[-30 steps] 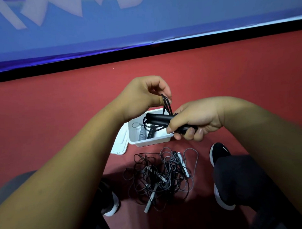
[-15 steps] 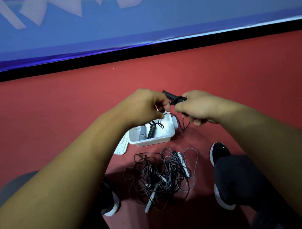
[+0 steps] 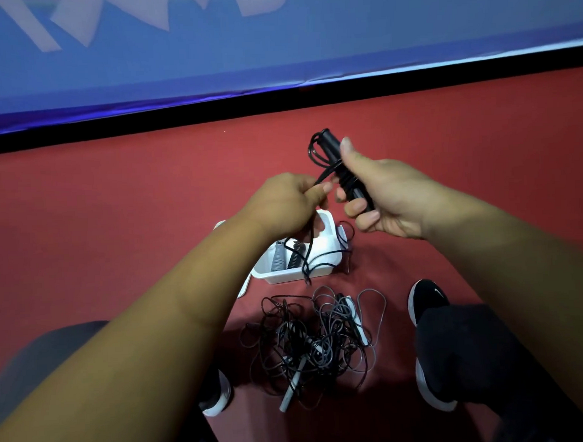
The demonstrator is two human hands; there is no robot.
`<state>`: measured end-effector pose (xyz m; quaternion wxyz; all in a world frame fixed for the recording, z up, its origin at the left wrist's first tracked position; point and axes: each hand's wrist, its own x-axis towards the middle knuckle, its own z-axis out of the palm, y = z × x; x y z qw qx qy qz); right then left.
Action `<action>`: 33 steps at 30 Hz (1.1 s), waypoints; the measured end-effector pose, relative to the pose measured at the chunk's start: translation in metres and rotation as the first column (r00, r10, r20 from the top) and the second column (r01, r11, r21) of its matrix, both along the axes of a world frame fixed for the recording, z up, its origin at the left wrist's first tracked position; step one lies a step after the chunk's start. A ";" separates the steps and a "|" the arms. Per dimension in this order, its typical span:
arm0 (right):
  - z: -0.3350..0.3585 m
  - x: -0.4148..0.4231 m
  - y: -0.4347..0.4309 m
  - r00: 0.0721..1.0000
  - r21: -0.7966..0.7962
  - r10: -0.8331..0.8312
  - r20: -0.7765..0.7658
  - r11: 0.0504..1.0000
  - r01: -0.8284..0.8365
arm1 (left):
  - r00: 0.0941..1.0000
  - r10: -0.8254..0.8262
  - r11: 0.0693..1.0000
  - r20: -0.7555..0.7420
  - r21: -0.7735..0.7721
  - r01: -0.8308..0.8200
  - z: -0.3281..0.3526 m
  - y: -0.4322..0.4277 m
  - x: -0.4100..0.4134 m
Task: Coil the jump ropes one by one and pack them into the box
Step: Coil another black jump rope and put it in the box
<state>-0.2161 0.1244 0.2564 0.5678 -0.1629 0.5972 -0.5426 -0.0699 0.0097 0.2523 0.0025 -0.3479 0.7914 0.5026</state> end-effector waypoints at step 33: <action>0.015 0.001 0.011 0.954 -0.148 0.277 0.111 0.954 -0.260 | 0.995 -0.099 0.970 -0.018 -0.223 0.092 -0.015 -0.044 0.014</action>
